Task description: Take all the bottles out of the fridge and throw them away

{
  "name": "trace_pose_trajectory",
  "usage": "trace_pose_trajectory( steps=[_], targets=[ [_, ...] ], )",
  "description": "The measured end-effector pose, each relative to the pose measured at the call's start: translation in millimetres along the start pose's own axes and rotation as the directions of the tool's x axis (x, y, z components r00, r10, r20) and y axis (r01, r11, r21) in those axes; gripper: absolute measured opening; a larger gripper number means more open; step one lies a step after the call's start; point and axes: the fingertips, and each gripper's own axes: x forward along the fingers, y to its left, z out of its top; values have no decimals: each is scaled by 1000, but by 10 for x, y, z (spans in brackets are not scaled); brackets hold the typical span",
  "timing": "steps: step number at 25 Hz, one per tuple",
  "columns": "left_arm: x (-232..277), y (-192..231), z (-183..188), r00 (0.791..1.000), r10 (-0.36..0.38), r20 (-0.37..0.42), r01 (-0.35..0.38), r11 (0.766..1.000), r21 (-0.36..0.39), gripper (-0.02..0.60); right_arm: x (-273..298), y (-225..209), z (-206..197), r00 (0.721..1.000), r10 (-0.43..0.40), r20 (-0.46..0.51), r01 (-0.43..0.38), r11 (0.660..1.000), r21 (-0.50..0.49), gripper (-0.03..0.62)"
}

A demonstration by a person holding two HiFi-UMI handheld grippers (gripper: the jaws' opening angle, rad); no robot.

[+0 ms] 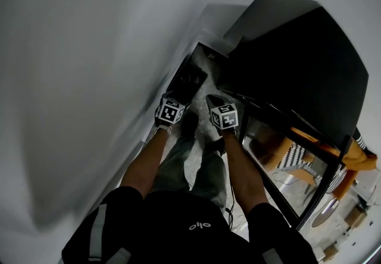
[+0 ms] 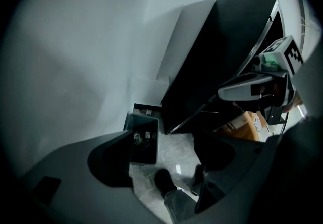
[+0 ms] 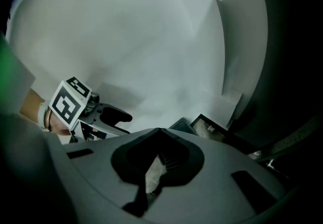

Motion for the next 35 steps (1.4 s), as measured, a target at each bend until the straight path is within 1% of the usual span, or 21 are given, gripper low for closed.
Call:
trace_pose_trajectory(
  steps=[2,3,4,8,10,11,13,15,17,19,23,27,30,32,35],
  targets=[
    [-91,-55,-60,1000,-2,0,2,1000,-7,363,-93,19,-29,1000,-7,3,7,1000,9,9],
    [-159,-101,-67,1000,-5,5,5,1000,-12,326,-157,32,-36,1000,-12,5,12,1000,14,9],
    [-236,-153,-58,1000,-8,15,8,1000,-17,272,-231,46,-38,1000,-18,10,18,1000,18,9],
    [-569,-413,61,997,-22,78,24,1000,-18,90,-594,139,6,998,-41,46,39,999,33,9],
    [-740,-597,118,994,-45,104,47,999,-18,23,-838,218,34,996,-54,73,51,998,39,9],
    [-831,-698,147,991,-56,118,58,998,-15,8,-971,267,47,994,-60,89,57,998,39,9],
    [-1030,-897,236,984,-76,159,77,997,-1,8,-1239,360,82,989,-73,126,69,997,34,9],
    [-1238,-1080,376,972,-89,219,87,996,18,8,-1504,424,147,980,-87,176,85,996,18,9],
    [-1464,-1252,511,954,-91,287,87,996,28,8,-1778,489,201,968,-98,230,101,995,-3,9],
    [-1724,-1472,549,934,-88,348,81,996,34,8,-2081,581,145,956,-114,269,123,992,-16,9],
    [-2221,-2103,384,892,-79,445,64,997,48,8,-2787,767,-229,933,-139,332,156,988,-23,9],
    [-2628,-2625,264,846,-88,527,58,996,72,8,-3425,942,-479,885,-151,440,177,984,-20,9],
    [-2875,-3121,9,823,-108,558,68,993,93,8,-3934,1119,-838,855,-162,492,192,981,-10,9],
    [-3043,-3478,-160,811,-130,571,72,990,124,6,-4246,1232,-1112,841,-173,513,204,979,-5,9],
    [-3306,-3961,-320,791,-169,588,81,981,174,8,-4656,1358,-1461,821,-192,538,217,976,18,9]
  ],
)
